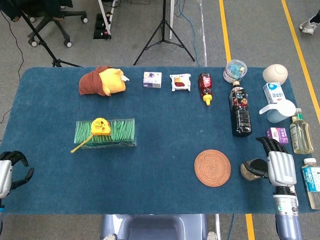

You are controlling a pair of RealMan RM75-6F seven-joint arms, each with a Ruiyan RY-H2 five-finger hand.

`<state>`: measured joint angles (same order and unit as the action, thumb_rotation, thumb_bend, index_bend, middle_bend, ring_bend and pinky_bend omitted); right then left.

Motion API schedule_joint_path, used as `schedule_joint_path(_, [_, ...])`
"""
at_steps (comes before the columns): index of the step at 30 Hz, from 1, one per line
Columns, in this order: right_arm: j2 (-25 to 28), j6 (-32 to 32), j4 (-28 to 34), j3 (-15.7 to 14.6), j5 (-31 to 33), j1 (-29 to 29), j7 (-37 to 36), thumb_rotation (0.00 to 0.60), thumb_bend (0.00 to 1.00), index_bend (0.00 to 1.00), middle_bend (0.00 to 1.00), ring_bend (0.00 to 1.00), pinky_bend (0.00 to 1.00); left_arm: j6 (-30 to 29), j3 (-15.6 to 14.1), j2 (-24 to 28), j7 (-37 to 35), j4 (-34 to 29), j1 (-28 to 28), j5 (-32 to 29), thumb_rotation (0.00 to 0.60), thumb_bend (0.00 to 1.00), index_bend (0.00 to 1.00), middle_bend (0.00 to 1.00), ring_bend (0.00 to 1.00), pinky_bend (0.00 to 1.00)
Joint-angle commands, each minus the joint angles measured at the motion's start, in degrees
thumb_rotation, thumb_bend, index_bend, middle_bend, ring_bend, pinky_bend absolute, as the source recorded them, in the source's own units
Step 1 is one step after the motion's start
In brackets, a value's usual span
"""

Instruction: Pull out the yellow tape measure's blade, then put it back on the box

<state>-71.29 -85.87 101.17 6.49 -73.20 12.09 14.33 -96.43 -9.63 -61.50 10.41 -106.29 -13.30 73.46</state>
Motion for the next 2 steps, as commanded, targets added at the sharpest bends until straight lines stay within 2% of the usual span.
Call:
schedule_joint_path(1, [0.46,-0.90,0.00,0.03,-0.63,-0.93,-1.07,0.358,0.24,0.22,0.23,0.20,0.26,0.93,0.72,0.57,0.76,-0.93,0.52,0.82,0.600,0.29,0.56,0.43,0.32,0.41])
schedule_joint_path(2, [0.52,-0.96,-0.04,0.00,-0.72,-1.07,-1.20,0.358,0.24,0.22,0.23,0.20,0.26,1.06,0.91,0.71,0.91,-1.12,0.59,0.95,0.600,0.29,0.56,0.43,0.32,0.40])
